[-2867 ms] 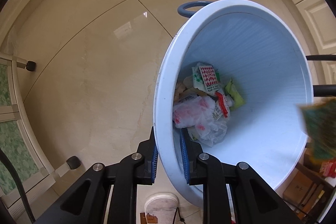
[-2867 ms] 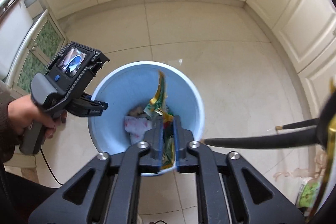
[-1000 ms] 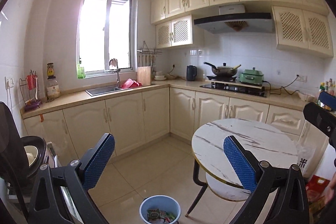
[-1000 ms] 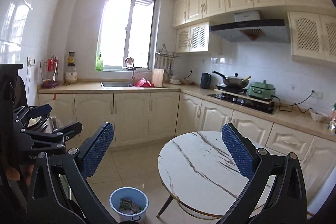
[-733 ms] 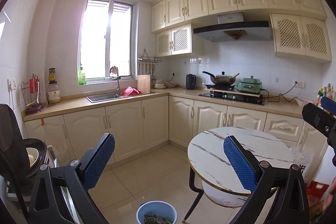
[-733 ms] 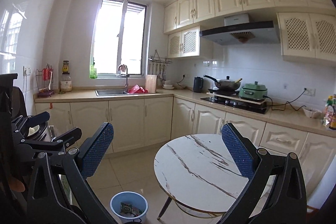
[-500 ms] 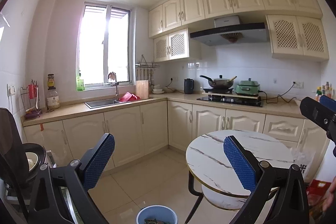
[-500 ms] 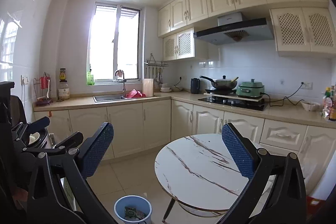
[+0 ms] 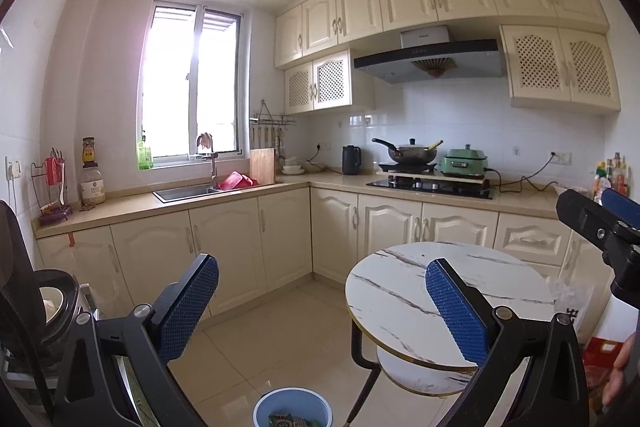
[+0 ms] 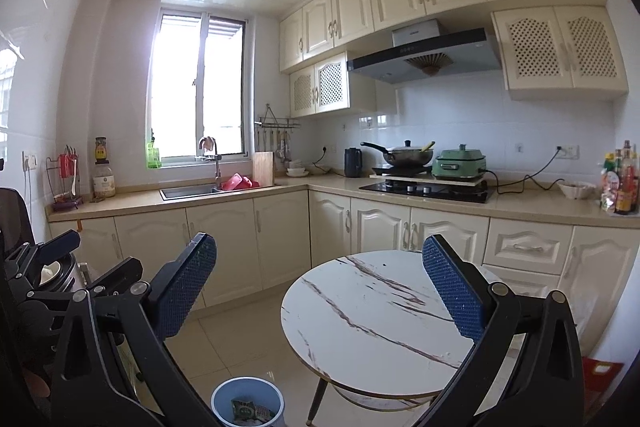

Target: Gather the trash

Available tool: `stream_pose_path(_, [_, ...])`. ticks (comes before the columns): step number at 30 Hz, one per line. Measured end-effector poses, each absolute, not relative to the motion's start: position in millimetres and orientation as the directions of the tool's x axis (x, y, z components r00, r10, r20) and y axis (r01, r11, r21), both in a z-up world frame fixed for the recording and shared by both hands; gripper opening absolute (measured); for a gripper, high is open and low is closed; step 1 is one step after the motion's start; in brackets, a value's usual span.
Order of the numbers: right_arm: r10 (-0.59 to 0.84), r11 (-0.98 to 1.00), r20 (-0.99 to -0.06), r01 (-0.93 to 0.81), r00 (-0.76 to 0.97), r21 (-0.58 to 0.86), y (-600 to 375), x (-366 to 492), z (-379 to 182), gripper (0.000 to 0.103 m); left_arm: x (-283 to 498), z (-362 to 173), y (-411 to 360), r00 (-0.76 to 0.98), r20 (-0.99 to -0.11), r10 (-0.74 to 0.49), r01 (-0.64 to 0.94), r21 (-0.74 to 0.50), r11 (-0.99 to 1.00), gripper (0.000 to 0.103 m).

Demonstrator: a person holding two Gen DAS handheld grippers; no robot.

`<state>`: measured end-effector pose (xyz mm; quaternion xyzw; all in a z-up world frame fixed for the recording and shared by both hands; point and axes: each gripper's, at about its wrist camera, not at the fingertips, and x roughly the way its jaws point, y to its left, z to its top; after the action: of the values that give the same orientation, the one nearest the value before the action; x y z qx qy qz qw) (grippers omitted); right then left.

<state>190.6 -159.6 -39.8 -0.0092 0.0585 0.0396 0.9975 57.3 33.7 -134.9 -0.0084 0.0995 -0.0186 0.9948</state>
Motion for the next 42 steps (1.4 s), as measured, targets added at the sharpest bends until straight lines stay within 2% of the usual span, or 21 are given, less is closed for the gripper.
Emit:
stream_pose_path(10, [0.082, 0.996, -0.145, -0.087, 0.986, -0.024, -155, 196, -43, 0.103, 77, -107, 42, 0.970, -0.236, -0.055, 0.055, -0.007, 0.998, 0.102])
stream_pose_path(26, [0.107, 0.992, -0.165, -0.115, 0.981, -0.043, -146, 197, -42, 0.103, 74, -70, 80, 0.974, -0.218, -0.067, 0.063, -0.026, 0.998, 0.102])
stream_pose_path(35, [0.104, 0.993, -0.094, -0.110, 0.990, -0.053, -147, 174, -18, 0.103, 41, -41, 98, 0.988, -0.140, -0.063, 0.059, -0.033, 0.998, 0.102])
stream_pose_path(42, [0.106, 0.992, -0.106, -0.113, 0.989, -0.062, -142, 174, -17, 0.103, 32, -36, 105, 0.985, -0.161, -0.055, 0.053, -0.011, 0.999, 0.102])
